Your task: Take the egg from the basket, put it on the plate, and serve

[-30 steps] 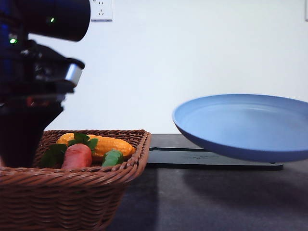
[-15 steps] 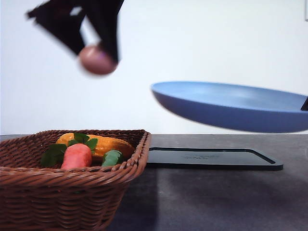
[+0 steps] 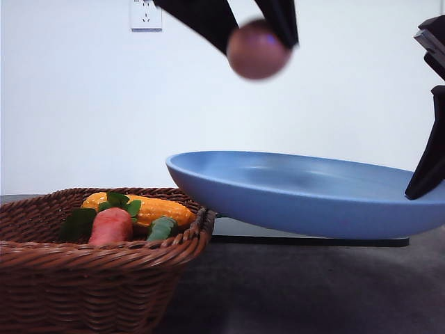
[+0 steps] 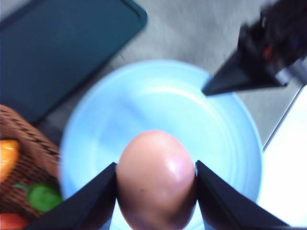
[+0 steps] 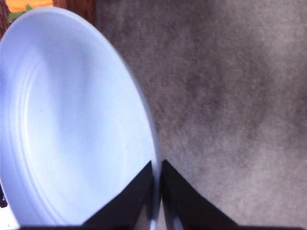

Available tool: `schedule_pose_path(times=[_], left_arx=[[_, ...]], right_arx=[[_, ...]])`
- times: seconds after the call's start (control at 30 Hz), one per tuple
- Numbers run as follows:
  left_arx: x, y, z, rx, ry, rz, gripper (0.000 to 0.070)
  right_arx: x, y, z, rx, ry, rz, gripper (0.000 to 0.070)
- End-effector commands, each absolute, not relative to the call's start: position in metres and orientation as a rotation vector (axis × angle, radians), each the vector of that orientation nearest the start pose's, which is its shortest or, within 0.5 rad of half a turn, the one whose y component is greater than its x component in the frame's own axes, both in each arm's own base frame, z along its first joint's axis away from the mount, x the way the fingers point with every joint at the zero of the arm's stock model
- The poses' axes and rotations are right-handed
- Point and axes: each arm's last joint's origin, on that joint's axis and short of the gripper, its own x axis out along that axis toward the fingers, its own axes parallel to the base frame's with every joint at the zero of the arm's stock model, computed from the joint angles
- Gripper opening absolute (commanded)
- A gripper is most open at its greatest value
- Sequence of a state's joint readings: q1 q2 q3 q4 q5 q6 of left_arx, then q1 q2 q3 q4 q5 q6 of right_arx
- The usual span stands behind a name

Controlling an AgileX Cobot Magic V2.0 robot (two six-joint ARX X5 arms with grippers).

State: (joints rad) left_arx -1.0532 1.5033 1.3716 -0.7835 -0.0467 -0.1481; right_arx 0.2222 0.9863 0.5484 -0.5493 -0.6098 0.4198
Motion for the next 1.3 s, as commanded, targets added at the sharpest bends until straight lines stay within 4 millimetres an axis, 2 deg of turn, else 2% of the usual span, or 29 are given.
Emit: schedule_pose_path(times=[0.0, 0.23, 0.4, 0.53, 0.83, 1.0, 1.13, 1.27], left_arx=[[0.156, -0.281, 0.312, 0.388, 0.875, -0.881, 0.0138], [0.166, -0.299, 0.280, 0.443, 0.956, -0.860, 0.0139], [0.170, -0.306, 0.265, 0.472, 0.992, -0.851, 0.0139], [0.172, -0.311, 0.257, 0.484, 1.005, -0.848, 0.0139], [0.172, -0.315, 0.255, 0.489, 0.981, -0.867, 0.0142], [0.172, -0.315, 0.255, 0.488, 0.978, -0.869, 0.0202], [0.172, -0.316, 0.255, 0.490, 0.977, -0.870, 0.0216], [0.172, -0.316, 0.255, 0.489, 0.977, -0.870, 0.0318]], right_arx=[[0.167, 0.056, 0.202, 0.563, 1.134, 0.560, 0.0000], [0.167, 0.056, 0.202, 0.564, 1.134, 0.563, 0.0000], [0.167, 0.056, 0.202, 0.564, 1.134, 0.563, 0.0000], [0.167, 0.056, 0.202, 0.564, 1.133, 0.563, 0.0000], [0.167, 0.056, 0.203, 0.564, 1.133, 0.564, 0.0000], [0.167, 0.056, 0.203, 0.567, 1.130, 0.572, 0.0000], [0.168, 0.056, 0.203, 0.567, 1.127, 0.574, 0.0000], [0.168, 0.056, 0.203, 0.567, 1.127, 0.574, 0.0000]])
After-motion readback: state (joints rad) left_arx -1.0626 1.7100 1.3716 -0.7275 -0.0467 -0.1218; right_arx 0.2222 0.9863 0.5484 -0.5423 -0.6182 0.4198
